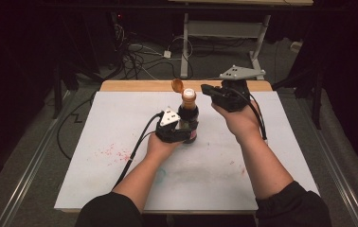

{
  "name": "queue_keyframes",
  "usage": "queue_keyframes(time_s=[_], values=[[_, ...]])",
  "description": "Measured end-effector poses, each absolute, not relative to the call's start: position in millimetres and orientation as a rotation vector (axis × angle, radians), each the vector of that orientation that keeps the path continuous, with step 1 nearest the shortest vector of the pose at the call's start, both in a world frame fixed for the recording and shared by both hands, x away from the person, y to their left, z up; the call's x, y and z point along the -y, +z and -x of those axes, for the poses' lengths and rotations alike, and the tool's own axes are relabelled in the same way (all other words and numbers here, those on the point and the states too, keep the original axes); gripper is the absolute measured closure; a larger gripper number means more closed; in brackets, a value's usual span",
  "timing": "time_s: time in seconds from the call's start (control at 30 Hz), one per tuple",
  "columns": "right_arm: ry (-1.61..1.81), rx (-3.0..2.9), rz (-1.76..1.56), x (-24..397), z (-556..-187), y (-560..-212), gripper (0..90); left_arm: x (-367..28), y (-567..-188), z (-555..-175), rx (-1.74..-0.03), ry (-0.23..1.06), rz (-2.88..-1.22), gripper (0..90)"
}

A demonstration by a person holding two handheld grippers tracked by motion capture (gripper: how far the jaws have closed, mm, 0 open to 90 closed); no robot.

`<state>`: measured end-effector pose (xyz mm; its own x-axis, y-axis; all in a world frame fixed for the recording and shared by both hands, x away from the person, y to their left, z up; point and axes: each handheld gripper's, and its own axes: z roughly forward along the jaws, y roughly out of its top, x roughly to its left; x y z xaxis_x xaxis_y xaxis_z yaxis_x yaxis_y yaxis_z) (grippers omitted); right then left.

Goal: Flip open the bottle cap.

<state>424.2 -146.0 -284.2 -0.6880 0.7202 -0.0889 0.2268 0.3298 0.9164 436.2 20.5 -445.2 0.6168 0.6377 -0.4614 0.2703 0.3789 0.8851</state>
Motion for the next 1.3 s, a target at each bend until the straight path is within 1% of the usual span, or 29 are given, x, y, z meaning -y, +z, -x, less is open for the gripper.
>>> queue_keyframes(time_s=[0.37, 1.0, 1.3], values=[[1.316, -2.117, -0.878, 166, -420, -311, 90.0, -21, -445, -437, -0.929, 0.281, -1.2, 29.1], [1.242, -2.186, -0.963, 182, -417, -389, 90.0, -21, -445, -437, -0.93, 0.279, -1.203, 29.1], [1.213, -2.225, -1.014, 192, -409, -426, 90.0, -21, -444, -437, -0.932, 0.278, -1.21, 28.9]])
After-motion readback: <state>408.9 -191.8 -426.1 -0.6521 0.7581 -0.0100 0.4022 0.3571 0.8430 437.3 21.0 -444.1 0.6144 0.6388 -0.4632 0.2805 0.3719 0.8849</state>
